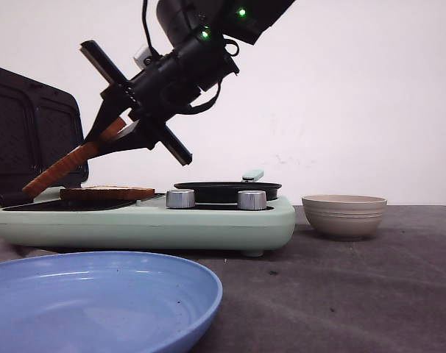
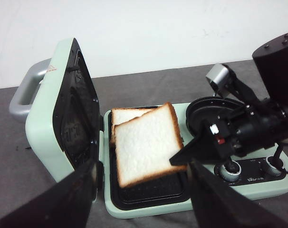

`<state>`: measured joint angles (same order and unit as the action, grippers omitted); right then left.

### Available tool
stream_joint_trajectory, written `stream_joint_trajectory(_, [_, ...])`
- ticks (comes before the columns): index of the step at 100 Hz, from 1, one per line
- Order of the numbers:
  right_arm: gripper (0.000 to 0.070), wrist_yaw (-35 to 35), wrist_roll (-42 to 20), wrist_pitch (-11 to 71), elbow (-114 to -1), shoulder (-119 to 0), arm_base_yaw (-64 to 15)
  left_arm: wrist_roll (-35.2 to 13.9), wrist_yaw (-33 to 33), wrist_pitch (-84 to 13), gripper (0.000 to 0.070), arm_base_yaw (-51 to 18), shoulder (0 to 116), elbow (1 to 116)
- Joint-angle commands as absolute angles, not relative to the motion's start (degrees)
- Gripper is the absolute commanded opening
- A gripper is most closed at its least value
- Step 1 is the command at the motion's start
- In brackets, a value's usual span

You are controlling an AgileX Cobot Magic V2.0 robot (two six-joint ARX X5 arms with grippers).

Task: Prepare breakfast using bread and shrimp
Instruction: 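Lower the slice onto the nearer toaster plate and open the right gripper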

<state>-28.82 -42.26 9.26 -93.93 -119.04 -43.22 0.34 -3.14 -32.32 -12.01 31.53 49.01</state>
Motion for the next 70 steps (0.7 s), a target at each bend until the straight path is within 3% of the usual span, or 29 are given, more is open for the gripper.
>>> stream_joint_trajectory(1, [0.0000,-28.53,-42.92,8.84,-95.53,-121.10,-44.27,-0.75,-2.98,-31.51,0.0313,-12.01,31.75,49.63])
stream_joint_trajectory(30, [0.0000,-25.30,-42.76,10.57,-95.53,-121.30,-44.95,-0.82,-2.96,-31.66,0.0313,-12.01,31.75,49.63])
stream_joint_trajectory(70, [0.0000,-20.03,-38.15,14.44,-95.53,-121.30,-46.28,-0.89,-2.96,-31.64,0.0313,-12.01,31.75,49.63])
